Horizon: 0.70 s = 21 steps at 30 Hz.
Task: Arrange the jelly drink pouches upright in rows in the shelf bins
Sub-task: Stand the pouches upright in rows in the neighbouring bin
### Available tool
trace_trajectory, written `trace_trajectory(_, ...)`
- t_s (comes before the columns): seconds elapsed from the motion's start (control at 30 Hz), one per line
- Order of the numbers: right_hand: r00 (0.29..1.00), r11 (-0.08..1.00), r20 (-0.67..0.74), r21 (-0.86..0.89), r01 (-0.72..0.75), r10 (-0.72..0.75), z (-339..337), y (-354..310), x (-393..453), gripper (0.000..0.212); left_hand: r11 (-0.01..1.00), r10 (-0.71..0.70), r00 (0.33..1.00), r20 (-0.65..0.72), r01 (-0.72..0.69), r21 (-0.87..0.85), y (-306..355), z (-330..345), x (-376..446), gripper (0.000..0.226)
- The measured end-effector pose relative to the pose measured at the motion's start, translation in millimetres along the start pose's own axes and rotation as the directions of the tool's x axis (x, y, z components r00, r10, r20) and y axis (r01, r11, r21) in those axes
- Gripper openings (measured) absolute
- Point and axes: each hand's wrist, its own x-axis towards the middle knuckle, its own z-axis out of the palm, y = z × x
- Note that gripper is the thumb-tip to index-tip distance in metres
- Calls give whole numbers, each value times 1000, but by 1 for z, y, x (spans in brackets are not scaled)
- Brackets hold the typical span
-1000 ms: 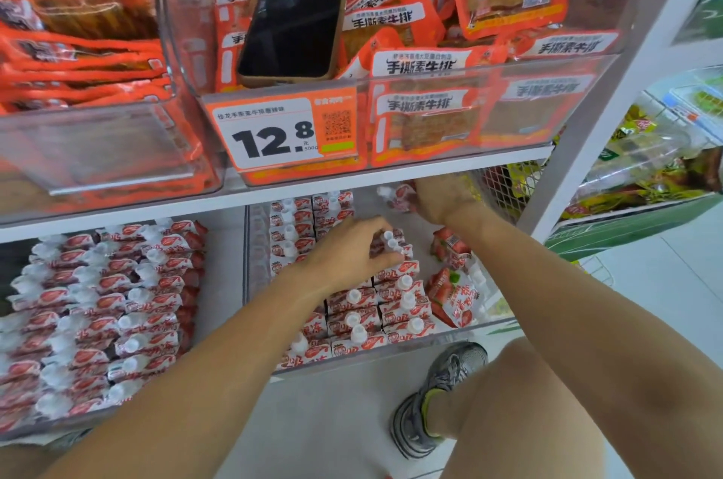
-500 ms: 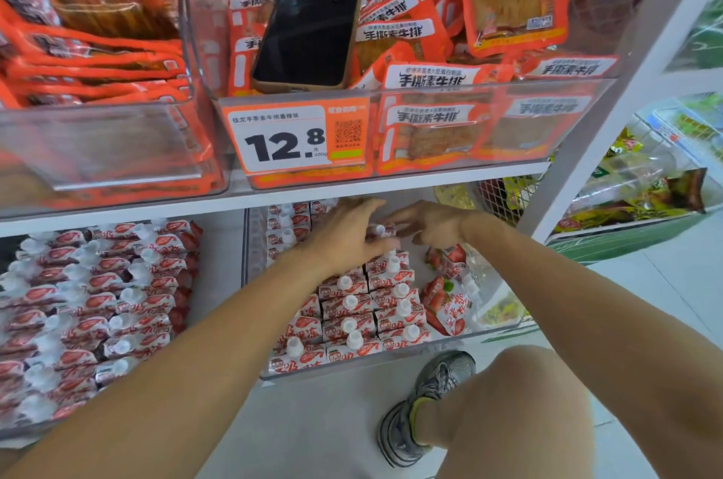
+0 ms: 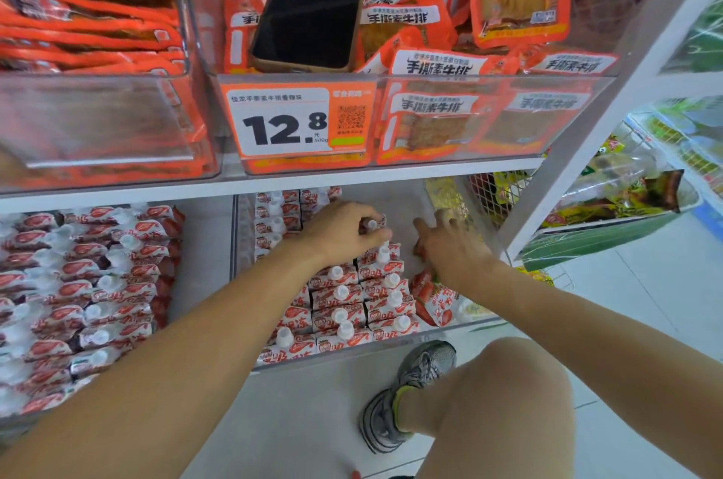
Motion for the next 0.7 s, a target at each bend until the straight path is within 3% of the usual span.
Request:
trace_trajectory(0.1,997,963,40,259,-75,67,2,11,9,77,999,-7,1000,1,7,-33,1,-1,-1,44)
trace_trajectory(0.27,991,827,-80,561,-41,104,-8,16,23,33,999,-14,1000,7,14,-52,2,-3,-3,42)
trace_trajectory(0.4,978,848,-153,529,-38,139,-32,8,39,29,999,-11,1000,14,12,-41,2,-3,-5,43)
trace_trajectory(0.5,960,877,-195,472,-86,199,-40,1,54,11,1000,2,1000,8,-2,-29,3,-3,-6,42)
trace_trajectory(0.57,965,879,-208,474,-41,157,-39,-7,67,14,1000,14,1000,0,-14,-26,3,-2,-7,42)
trace_trajectory(0.7,999,763,-18,644,50,-50,-41,-14,86,38,1000,4,999,37,-3,-26,0,-5,-9,42)
